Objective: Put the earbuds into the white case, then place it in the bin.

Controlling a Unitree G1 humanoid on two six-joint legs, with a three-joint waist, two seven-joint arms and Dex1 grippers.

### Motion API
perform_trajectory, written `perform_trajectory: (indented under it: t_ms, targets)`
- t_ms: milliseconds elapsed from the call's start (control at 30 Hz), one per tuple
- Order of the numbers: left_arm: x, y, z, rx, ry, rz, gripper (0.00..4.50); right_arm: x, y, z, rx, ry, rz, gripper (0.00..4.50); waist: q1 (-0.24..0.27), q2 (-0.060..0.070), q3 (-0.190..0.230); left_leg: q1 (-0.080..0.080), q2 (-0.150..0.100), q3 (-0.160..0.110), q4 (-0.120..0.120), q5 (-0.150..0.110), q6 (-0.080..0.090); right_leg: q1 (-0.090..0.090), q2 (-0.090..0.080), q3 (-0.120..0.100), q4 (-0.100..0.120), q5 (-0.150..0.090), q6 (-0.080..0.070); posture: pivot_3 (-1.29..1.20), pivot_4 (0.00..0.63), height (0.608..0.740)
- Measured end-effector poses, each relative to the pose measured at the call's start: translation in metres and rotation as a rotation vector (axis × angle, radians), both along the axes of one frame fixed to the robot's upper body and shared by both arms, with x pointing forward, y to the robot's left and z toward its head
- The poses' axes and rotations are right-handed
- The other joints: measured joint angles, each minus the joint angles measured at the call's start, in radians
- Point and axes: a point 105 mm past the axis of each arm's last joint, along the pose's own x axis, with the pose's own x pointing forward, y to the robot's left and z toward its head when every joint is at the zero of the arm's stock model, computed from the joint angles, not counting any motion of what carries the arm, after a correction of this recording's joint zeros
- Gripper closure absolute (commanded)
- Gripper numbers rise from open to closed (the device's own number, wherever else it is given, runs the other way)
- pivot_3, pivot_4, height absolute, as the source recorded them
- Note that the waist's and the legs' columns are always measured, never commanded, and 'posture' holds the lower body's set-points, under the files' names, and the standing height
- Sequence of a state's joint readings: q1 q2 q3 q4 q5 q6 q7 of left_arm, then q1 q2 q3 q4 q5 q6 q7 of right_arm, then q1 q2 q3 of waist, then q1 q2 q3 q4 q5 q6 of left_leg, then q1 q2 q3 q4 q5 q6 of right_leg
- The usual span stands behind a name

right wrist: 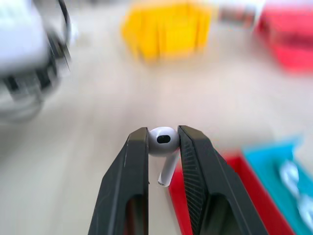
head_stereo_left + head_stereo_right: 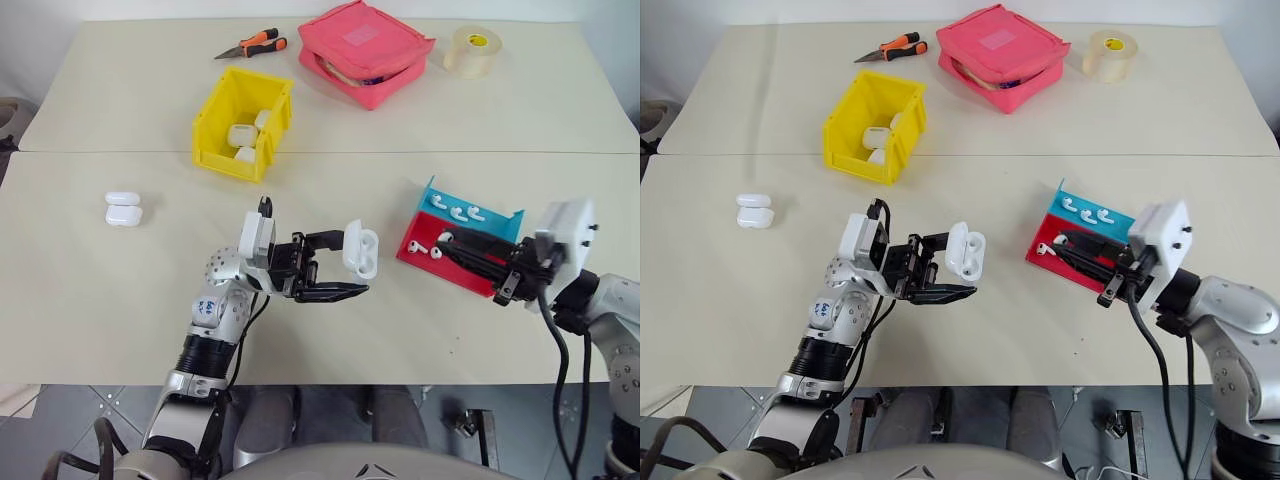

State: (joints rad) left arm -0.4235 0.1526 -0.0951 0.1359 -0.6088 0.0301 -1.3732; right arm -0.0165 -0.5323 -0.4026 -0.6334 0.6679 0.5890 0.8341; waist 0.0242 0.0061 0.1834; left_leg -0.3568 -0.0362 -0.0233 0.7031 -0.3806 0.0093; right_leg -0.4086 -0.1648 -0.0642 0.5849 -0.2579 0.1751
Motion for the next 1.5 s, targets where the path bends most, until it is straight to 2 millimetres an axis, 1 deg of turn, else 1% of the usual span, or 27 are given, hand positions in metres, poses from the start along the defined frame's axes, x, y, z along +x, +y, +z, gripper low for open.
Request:
perform_trajectory:
  t_ms: [33, 133, 167, 200, 233, 300, 367, 500, 667, 800, 1067, 1267, 1500]
  targets:
    - [0.000, -0.001, 0.001, 0.003, 0.004, -0.007, 1.79, -0.001, 0.004, 0.003, 0.048, -0.013, 0.008, 3.74, 0.000, 0.000, 0.000, 0.000, 0.000, 0.000, 0.000, 0.000, 0.000, 0.000, 0.000, 0.000, 0.000, 0.000, 0.000, 0.00, 0.150, 0.740]
    - [0.001, -0.001, 0.000, 0.012, 0.020, -0.014, 1.79, -0.001, 0.006, 0.009, 0.106, -0.053, 0.001, 3.74, 0.001, 0.000, 0.000, 0.000, 0.000, 0.000, 0.000, 0.000, 0.000, 0.000, 0.000, 0.001, 0.000, 0.000, 0.000, 0.00, 0.150, 0.740]
    - [0.001, 0.000, 0.000, 0.016, 0.030, -0.016, 1.79, -0.001, 0.011, 0.012, 0.143, -0.075, 0.006, 3.74, -0.001, 0.001, 0.000, 0.000, 0.000, 0.000, 0.000, 0.000, 0.000, 0.000, 0.000, 0.001, 0.000, 0.000, 0.000, 0.00, 0.150, 0.740]
    - [0.002, 0.000, 0.000, 0.021, 0.038, -0.018, 1.79, 0.000, 0.018, 0.013, 0.189, -0.088, 0.022, 3.74, -0.001, 0.001, 0.000, 0.001, 0.000, 0.000, 0.000, 0.000, 0.000, 0.000, 0.000, 0.001, 0.001, 0.000, 0.000, 0.00, 0.150, 0.740]
    - [0.004, 0.001, 0.002, 0.029, 0.045, -0.019, 1.79, 0.001, 0.032, 0.018, 0.271, -0.117, 0.051, 3.74, -0.005, 0.001, 0.000, 0.001, 0.001, 0.000, 0.000, 0.000, -0.001, 0.000, 0.001, 0.001, 0.001, 0.000, 0.000, 0.00, 0.150, 0.740]
    - [0.005, -0.003, 0.008, 0.031, 0.036, -0.028, 1.79, -0.001, 0.054, 0.022, 0.360, -0.130, 0.117, 3.74, -0.008, 0.002, -0.001, 0.001, 0.000, 0.001, -0.001, 0.001, -0.001, -0.001, 0.001, 0.002, 0.002, 0.000, 0.000, 0.00, 0.150, 0.740]
    - [0.006, -0.003, 0.012, 0.033, 0.033, -0.030, 1.79, -0.003, 0.066, 0.026, 0.373, -0.150, 0.158, 3.74, -0.009, 0.002, -0.001, 0.002, 0.000, 0.001, -0.001, 0.001, -0.001, -0.001, 0.001, 0.002, 0.002, 0.000, 0.000, 0.00, 0.150, 0.740]
    - [0.009, 0.002, 0.011, 0.052, 0.054, -0.011, 1.79, 0.000, 0.077, 0.022, 0.372, -0.162, 0.175, 3.74, -0.008, 0.002, -0.001, 0.001, -0.001, 0.001, -0.002, 0.000, -0.001, -0.001, 0.001, 0.002, 0.001, 0.000, 0.000, 0.00, 0.150, 0.740]
    - [0.007, 0.002, 0.015, 0.053, 0.040, -0.010, 1.79, 0.001, 0.081, 0.021, 0.377, -0.169, 0.184, 3.74, -0.008, 0.002, -0.001, 0.002, 0.000, 0.001, -0.002, 0.000, -0.001, -0.001, 0.001, 0.002, 0.001, 0.000, 0.000, 0.00, 0.150, 0.740]
    - [0.008, 0.002, 0.015, 0.053, 0.047, -0.004, 1.79, 0.002, 0.081, 0.018, 0.378, -0.156, 0.183, 3.74, -0.009, 0.002, -0.001, 0.002, 0.000, 0.001, -0.002, 0.000, -0.001, -0.001, 0.001, 0.002, 0.001, 0.000, -0.001, 0.00, 0.150, 0.740]
    - [0.009, 0.000, 0.016, 0.043, 0.056, 0.006, 1.79, 0.003, 0.078, 0.018, 0.379, -0.167, 0.164, 3.74, -0.009, 0.002, -0.001, 0.002, 0.000, 0.001, -0.002, 0.000, -0.001, -0.001, 0.001, 0.002, 0.001, 0.000, -0.001, 0.00, 0.150, 0.740]
    - [0.009, 0.000, 0.016, 0.042, 0.059, 0.011, 1.79, 0.004, 0.071, 0.025, 0.364, -0.211, 0.146, 3.74, -0.009, 0.002, -0.001, 0.002, 0.000, 0.001, -0.002, 0.000, -0.001, -0.001, 0.001, 0.002, 0.001, 0.000, -0.001, 0.00, 0.150, 0.740]
    - [0.009, -0.001, 0.016, 0.037, 0.060, 0.009, 1.79, 0.003, 0.072, 0.030, 0.389, -0.212, 0.159, 3.74, -0.009, 0.002, -0.001, 0.002, 0.000, 0.001, -0.002, 0.000, -0.001, -0.001, 0.001, 0.002, 0.001, 0.000, -0.001, 0.00, 0.150, 0.740]
